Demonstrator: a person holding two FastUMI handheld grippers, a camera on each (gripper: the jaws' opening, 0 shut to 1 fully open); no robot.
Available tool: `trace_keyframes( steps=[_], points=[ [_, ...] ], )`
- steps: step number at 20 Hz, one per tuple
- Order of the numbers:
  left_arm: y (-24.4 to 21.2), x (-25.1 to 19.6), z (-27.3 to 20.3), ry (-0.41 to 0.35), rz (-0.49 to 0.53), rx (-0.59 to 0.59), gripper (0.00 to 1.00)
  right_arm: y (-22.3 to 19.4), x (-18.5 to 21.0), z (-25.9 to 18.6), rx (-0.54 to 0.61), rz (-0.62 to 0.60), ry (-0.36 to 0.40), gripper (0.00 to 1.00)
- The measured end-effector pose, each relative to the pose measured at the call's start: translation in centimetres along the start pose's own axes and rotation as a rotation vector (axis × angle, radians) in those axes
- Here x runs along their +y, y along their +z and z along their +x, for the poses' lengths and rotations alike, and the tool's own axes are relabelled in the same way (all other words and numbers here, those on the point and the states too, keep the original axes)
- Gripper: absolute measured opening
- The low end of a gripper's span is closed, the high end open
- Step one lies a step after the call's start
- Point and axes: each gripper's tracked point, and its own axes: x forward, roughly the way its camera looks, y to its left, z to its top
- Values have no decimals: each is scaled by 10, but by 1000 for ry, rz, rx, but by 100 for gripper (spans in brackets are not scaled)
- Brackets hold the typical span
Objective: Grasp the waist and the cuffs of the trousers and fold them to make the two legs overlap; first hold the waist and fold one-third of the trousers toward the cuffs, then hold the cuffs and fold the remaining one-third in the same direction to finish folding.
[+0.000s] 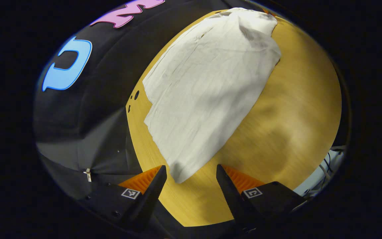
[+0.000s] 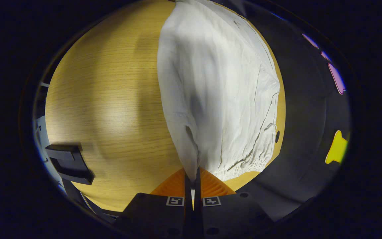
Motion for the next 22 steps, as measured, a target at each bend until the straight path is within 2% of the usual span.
trace_keyframes(
  steps=[3,7,9,10,11,12,14,16,17,20,22],
  points=[
    [-11,19,18,-17,96,34,96,1,1,-2,5,-6,4,5],
    [-1,23,32,-148,299,-16,93,-1,1,-2,14,-15,1,5],
    [3,24,39,-193,404,-14,86,-2,0,-1,21,-21,-3,5],
    [4,26,43,-213,435,-13,77,-2,1,-1,23,-23,-4,5],
    [6,25,44,-233,446,-12,73,-3,0,-1,24,-25,-5,5],
    [9,24,45,-256,444,-9,64,-3,0,0,23,-28,-7,5],
    [9,26,47,-272,422,10,50,-5,0,1,27,-30,-16,5],
    [9,25,49,-282,402,22,42,-6,-1,2,30,-16,-23,5],
    [8,24,51,-281,401,28,34,-7,-2,2,31,-12,-27,5],
    [5,24,52,-260,394,38,19,-10,-3,3,40,0,-37,5],
    [6,22,51,-254,375,40,17,-13,-3,4,45,15,-37,5]
  ],
)
